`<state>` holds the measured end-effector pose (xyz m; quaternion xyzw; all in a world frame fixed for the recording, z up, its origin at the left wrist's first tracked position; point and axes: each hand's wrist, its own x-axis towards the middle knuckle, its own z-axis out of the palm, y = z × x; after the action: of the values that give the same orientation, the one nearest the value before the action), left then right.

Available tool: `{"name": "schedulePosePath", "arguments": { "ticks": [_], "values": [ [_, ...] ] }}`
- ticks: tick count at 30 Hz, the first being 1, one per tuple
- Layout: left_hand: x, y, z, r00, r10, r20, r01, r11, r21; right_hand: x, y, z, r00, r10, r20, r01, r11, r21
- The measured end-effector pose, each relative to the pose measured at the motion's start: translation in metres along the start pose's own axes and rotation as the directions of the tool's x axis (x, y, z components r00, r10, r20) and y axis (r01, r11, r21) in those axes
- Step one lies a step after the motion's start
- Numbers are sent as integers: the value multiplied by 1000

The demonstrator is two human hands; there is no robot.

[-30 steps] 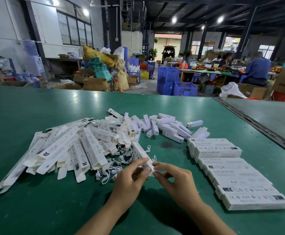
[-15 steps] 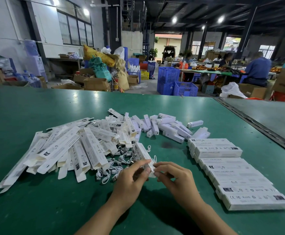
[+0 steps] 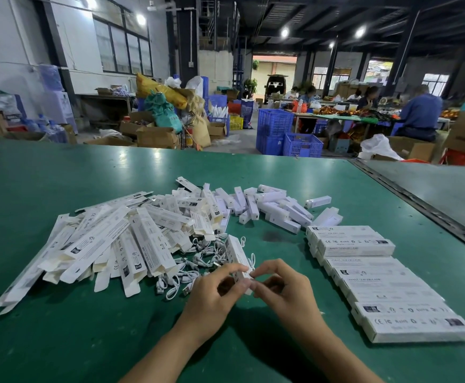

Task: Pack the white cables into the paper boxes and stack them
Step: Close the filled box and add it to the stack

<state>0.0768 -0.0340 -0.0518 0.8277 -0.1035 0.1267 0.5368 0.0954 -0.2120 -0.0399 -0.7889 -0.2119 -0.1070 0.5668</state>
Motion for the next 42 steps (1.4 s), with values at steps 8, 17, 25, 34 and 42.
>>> {"name": "schedulePosePath", "arguments": {
  "ticks": [8,17,25,34,42],
  "values": [
    [-2,7,4,987,151,-58,-145,985,97,2,-5,0,812,379,444,-570,679,463],
    [-1,9,3,982,179,60,-186,974,128,4,9,4,863,305,402,-483,733,480],
    [-3,7,2,994,97,53,-102,989,108,14,18,-3,877,476,-63,-310,661,683],
    [-2,6,3,999,21,38,-22,999,31,21,21,-24,691,680,-246,-113,438,892],
    [-2,7,3,999,10,42,-11,1000,29,22,25,-35,618,772,-146,-69,238,969]
  ]
}}
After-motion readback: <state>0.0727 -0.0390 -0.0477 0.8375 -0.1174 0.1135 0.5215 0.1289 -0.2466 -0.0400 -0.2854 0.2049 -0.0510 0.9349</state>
